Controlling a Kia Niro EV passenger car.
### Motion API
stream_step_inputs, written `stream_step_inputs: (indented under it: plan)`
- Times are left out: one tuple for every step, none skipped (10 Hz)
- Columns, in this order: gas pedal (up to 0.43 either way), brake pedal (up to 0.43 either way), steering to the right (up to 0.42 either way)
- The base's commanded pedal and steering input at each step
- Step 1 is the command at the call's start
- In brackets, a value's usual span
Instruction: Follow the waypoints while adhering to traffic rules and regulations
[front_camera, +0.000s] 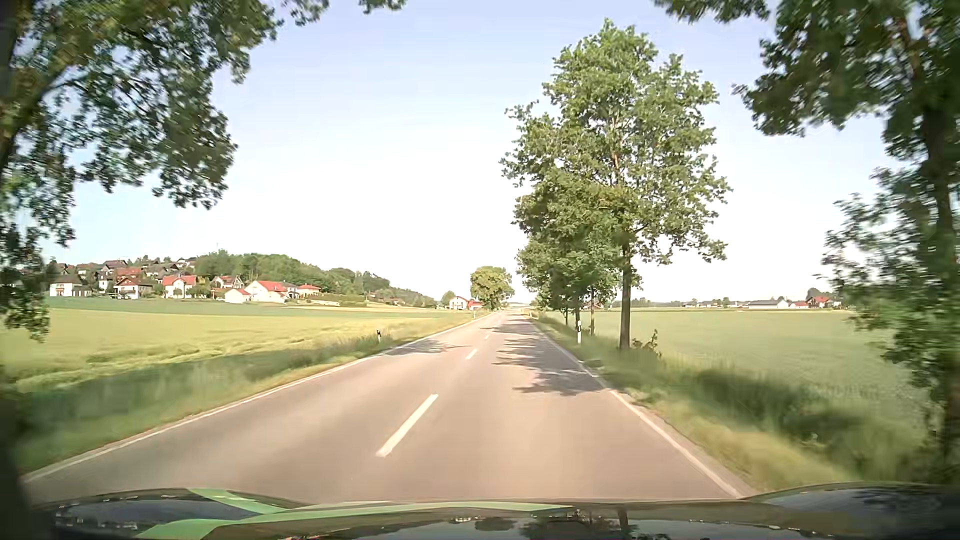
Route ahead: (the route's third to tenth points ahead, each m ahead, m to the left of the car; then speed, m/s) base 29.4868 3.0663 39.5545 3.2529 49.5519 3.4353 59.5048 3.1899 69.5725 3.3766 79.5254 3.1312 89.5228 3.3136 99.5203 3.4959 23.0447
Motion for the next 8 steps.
stream_step_inputs:
  plan:
    - [0.209,0.000,-0.004]
    - [0.177,0.000,-0.004]
    - [0.130,0.000,-0.004]
    - [0.118,0.000,-0.004]
    - [0.110,0.000,-0.004]
    - [0.110,0.000,-0.004]
    - [0.110,0.000,-0.004]
    - [0.110,0.000,-0.004]
